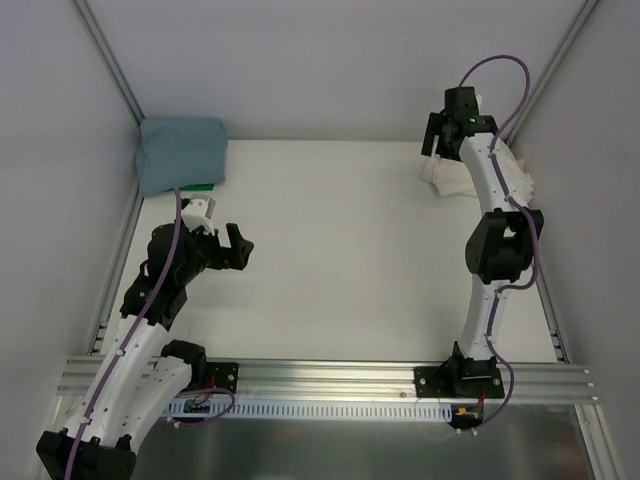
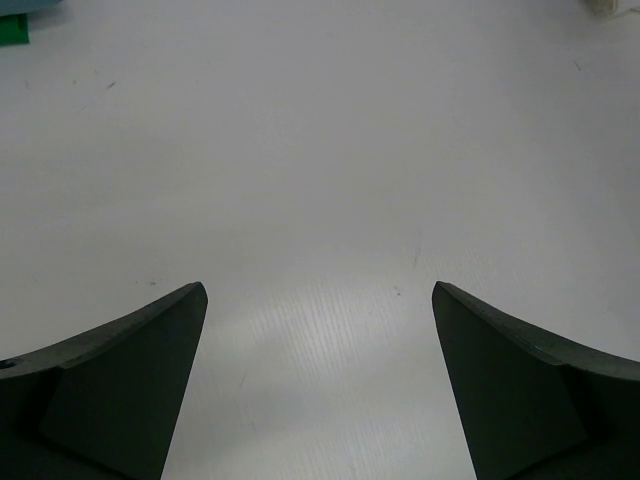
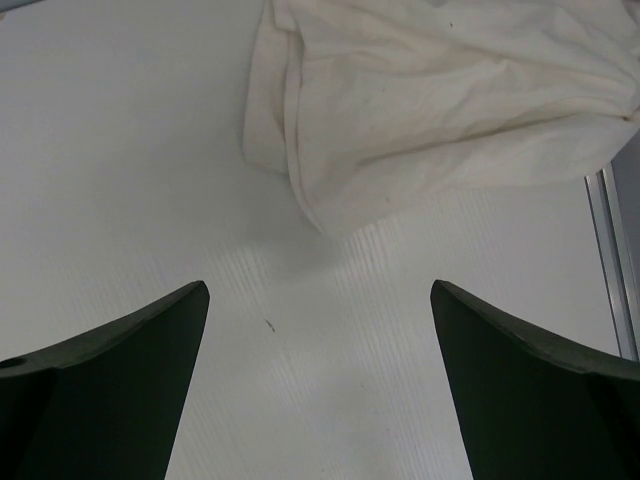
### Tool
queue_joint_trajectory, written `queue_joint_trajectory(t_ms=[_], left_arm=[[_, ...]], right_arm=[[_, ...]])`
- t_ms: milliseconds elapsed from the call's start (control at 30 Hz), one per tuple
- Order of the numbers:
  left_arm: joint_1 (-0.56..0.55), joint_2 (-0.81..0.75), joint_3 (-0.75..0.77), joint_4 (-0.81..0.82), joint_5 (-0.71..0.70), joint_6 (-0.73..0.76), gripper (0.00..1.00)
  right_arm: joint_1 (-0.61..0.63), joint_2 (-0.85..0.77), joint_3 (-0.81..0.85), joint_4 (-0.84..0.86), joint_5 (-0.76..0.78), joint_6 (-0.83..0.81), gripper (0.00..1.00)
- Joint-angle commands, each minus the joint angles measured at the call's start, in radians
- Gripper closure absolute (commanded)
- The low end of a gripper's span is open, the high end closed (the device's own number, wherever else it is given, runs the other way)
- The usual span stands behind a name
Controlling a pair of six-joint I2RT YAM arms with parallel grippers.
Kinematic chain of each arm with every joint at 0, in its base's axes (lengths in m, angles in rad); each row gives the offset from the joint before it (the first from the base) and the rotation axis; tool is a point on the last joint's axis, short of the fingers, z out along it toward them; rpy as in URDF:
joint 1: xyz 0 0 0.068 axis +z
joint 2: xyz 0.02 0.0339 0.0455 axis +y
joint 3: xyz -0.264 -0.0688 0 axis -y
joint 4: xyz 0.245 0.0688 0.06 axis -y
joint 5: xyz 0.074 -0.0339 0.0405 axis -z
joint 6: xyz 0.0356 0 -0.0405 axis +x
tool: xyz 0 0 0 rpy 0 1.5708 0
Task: Fold and stack the t-shirts
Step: Grab crumpled tshirt from the corner of the board with the right arm
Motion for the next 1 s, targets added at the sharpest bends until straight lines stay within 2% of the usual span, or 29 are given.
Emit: queue_joint_trajectory(t_ms=[0,67,267,367,533,733,767,800,833,867,967], left_arm=[[0.006,0.003,0.034,0.011,0.024,0.0,0.01],[0.005,0.009,0.036,0.009,0.021,0.001,0.01],[0.005,0.022,0.036,0.005,0.007,0.007,0.01],[0.006,0.04,0.039,0.001,0.009,0.009,0.01],[0.005,0.049,0.045,-0.002,0.01,0.01,0.01],[0.005,0.039,0.042,-0.008,0.009,0.01,0.01],[0.005,0.037,0.042,-0.006,0.007,0.01,0.01],[0.006,0.037,0.042,-0.008,0.006,0.01,0.01],[0.005,0.034,0.042,-0.008,0.004,0.01,0.01],[0.005,0.034,0.042,-0.008,0.004,0.01,0.01],[0.005,0.032,0.044,-0.009,0.003,0.01,0.01]], right_arm=[[-0.034,0.121,0.201,-0.091,0.025,-0.012,0.01],[-0.06,0.198,0.26,-0.08,-0.02,-0.004,0.01],[-0.102,0.304,0.265,0.03,-0.139,0.044,0.01],[-0.146,0.347,0.276,0.046,-0.208,0.137,0.0],[-0.16,0.368,0.205,0.069,-0.281,0.211,0.0],[-0.161,0.348,0.118,0.101,-0.285,0.238,0.0],[-0.165,0.351,0.107,0.101,-0.291,0.243,0.03],[-0.166,0.356,0.107,0.101,-0.3,0.245,0.2],[-0.168,0.361,0.107,0.099,-0.312,0.246,0.29],[-0.171,0.365,0.107,0.095,-0.312,0.257,0.47],[-0.177,0.382,0.105,0.09,-0.352,0.268,0.7]])
